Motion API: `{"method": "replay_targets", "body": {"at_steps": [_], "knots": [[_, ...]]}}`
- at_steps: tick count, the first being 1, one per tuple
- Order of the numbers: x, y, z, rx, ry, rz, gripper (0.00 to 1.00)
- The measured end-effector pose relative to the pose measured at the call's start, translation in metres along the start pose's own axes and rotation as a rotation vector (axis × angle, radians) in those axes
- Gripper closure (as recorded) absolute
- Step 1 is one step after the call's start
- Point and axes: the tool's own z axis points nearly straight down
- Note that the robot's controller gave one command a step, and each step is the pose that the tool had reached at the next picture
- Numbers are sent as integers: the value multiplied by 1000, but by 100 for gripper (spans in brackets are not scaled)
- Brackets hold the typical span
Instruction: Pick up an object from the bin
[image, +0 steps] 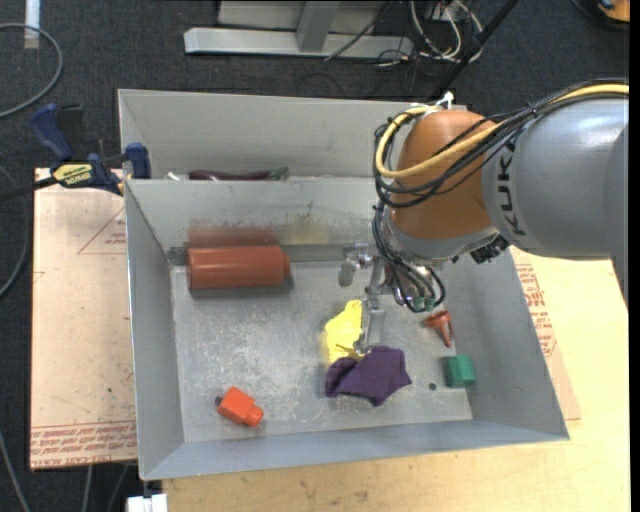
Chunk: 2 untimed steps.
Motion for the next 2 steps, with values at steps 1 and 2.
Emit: {"method": "replay_targets", "body": {"at_steps": [1,2], "knots": [[-1,0,-4,0,-6,0,0],[1,-11,24,-1,-15,-41,0]]}}
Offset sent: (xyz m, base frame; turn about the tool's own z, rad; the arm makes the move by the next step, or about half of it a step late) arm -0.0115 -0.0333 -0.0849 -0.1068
